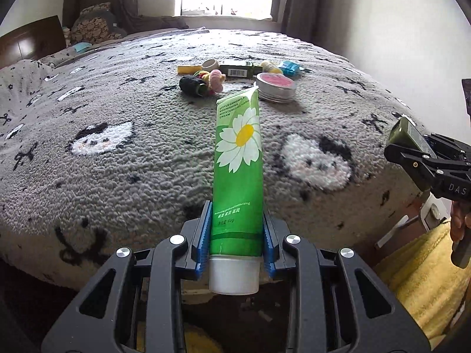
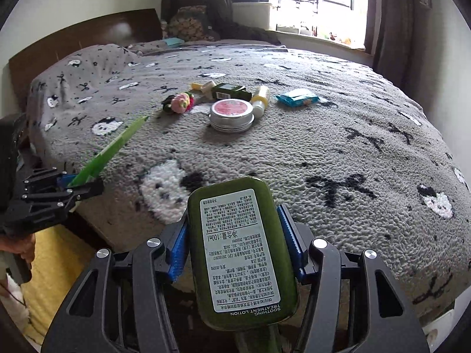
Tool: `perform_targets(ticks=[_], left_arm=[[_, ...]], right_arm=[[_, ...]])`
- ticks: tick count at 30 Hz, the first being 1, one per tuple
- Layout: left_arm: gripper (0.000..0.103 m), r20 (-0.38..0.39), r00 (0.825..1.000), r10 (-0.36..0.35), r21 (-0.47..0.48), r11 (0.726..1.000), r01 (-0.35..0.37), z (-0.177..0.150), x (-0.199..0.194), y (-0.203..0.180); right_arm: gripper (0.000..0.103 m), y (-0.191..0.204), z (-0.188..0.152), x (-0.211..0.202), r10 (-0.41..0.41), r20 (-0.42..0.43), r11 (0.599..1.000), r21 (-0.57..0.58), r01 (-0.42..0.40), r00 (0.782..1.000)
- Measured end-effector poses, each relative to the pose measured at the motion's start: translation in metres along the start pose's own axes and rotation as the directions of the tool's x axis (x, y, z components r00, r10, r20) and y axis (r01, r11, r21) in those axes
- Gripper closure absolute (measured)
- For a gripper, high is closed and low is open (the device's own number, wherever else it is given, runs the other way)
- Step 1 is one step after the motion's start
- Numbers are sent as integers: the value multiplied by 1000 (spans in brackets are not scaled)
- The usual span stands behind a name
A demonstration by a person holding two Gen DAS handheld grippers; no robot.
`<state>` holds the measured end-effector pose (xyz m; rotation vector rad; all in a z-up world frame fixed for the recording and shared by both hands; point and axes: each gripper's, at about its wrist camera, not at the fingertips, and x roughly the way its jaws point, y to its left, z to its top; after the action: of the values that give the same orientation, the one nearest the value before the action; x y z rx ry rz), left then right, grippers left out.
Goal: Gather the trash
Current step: 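Carry the green tube and lotion bottle down to the bin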
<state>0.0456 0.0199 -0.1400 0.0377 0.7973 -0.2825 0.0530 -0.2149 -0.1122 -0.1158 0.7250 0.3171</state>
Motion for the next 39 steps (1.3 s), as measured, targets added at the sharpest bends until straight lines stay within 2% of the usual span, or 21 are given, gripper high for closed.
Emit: perform_targets(ticks=[7, 11, 16, 21, 28, 32, 37, 39], left_arm=[[75, -14, 999, -49, 21, 999, 49, -34, -16, -26], [75, -55, 996, -75, 46, 996, 78, -53, -15, -39], [76, -118, 987, -111, 30, 993, 115, -80, -11, -48], [77, -180, 977, -112, 33, 992, 120, -103, -3, -52], [78, -263, 955, -137, 16, 989, 146, -121, 21, -55], [78, -319, 937, -145, 9, 988, 156, -128, 40, -55], [79, -373, 913, -167, -23, 985, 170, -137, 60, -51], [79, -389, 905, -174, -33, 984, 175, -140, 66, -50]], right_arm=[[47, 14, -24, -15, -7, 28, 1000, 13, 7, 1000], [47, 20, -45, -14, 18, -6, 999, 27, -18, 1000], [47, 26, -71, -6, 46, -71, 998, 53, -42, 996], [47, 31, -93, 5, 69, -144, 995, 75, -58, 987], [47, 43, -109, 27, 73, -230, 996, 69, -59, 970], [47, 48, -115, 40, 58, -278, 997, 56, -44, 959], [47, 53, -128, 61, 82, -352, 996, 70, -62, 932], [47, 55, -133, 71, 122, -386, 991, 93, -93, 915]])
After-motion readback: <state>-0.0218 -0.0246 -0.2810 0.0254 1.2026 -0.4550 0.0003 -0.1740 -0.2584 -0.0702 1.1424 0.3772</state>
